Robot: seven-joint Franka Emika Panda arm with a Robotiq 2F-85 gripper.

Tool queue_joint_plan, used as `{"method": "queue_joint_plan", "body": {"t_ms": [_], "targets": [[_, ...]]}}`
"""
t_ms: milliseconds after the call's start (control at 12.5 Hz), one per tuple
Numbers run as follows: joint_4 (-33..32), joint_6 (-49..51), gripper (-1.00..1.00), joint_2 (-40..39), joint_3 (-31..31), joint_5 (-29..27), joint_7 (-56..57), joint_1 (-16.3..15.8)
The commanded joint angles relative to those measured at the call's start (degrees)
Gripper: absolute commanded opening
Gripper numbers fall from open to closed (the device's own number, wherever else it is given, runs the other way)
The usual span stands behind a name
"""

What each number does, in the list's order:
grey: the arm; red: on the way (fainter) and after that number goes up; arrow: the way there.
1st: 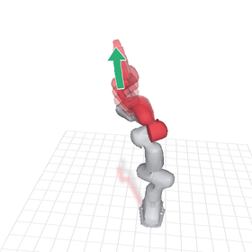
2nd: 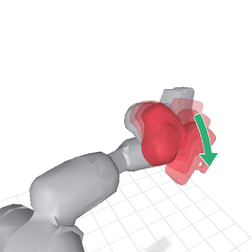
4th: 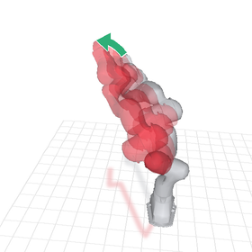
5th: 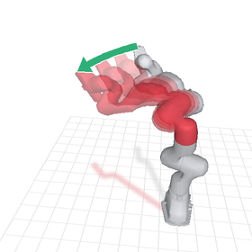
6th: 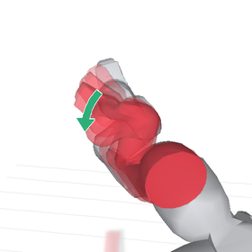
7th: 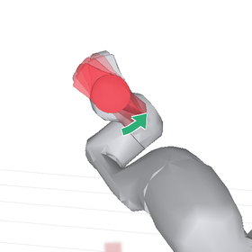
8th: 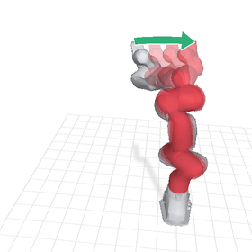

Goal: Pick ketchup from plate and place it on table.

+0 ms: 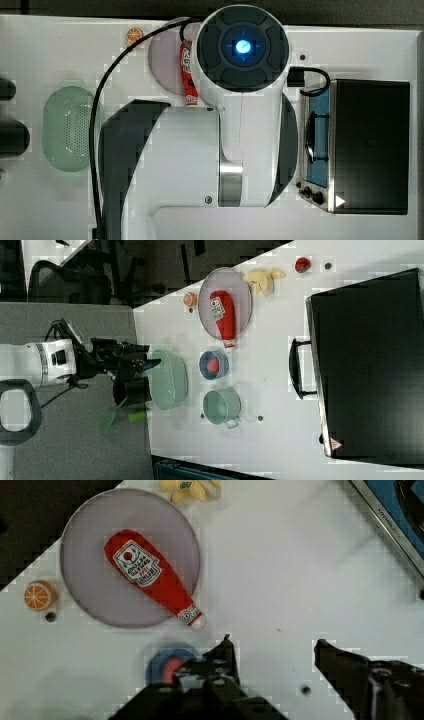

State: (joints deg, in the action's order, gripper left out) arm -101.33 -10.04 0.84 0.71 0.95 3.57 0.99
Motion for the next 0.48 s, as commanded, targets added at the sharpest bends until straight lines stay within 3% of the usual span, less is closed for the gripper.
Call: {"method": "queue_joint_plan", "body": {"t_ms": [80, 240, 480], "targets": [[2.3, 11.1, 0.60, 8.0, 1.6, -2.2, -3.9, 3.8], [2.3, 11.1, 1.00, 7.9, 1.6, -2.2, -3.8, 3.8], [2.3, 10.0, 1.00, 5.8, 2.0, -2.2, -3.3, 3.7]]}}
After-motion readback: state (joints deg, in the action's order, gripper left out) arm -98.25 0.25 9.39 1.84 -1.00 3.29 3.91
